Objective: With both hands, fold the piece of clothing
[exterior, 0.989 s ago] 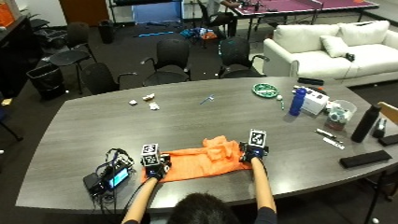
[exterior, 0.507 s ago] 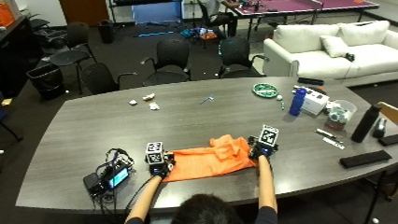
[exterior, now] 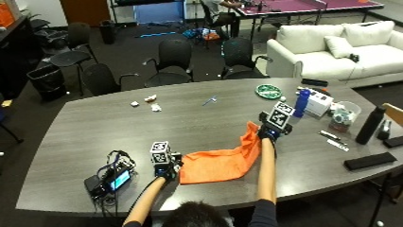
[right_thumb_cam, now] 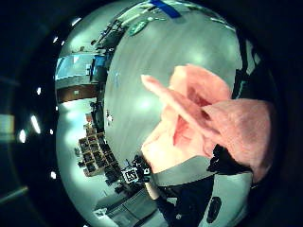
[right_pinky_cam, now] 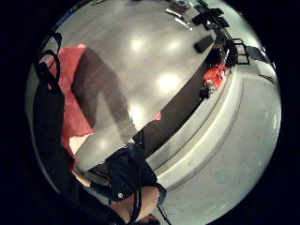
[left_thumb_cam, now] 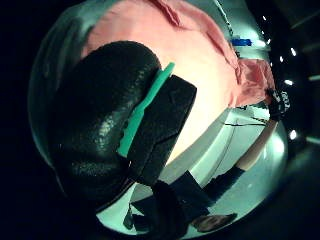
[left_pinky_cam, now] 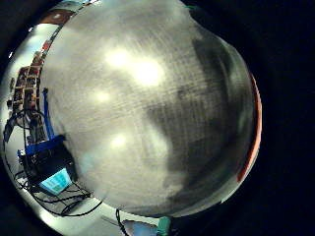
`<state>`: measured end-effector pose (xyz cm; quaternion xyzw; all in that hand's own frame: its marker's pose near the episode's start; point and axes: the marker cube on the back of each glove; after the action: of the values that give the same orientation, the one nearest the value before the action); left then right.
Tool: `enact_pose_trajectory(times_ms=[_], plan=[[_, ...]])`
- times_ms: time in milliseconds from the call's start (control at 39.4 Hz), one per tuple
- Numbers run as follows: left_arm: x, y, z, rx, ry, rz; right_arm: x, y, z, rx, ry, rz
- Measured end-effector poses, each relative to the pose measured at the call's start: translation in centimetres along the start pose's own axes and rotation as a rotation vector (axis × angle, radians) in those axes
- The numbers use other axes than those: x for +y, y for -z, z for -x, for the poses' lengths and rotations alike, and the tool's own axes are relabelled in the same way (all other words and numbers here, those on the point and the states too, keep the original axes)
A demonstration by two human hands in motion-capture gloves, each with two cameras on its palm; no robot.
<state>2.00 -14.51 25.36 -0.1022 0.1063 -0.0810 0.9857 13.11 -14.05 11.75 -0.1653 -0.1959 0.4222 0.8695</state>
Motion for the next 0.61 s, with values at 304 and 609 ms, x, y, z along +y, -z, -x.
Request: enact_pose_trajectory(times_ms=[304,609], plan=[[2.2,7.9,3.6,0.075,0.013,-0.152,8.6,-0.1,16.8,0.211,0.237,-0.279],[1.0,11.5,9.1,0.195,-0.025,-0.509,18.8,-16.6,27.0,0.514,0.491,0.073]])
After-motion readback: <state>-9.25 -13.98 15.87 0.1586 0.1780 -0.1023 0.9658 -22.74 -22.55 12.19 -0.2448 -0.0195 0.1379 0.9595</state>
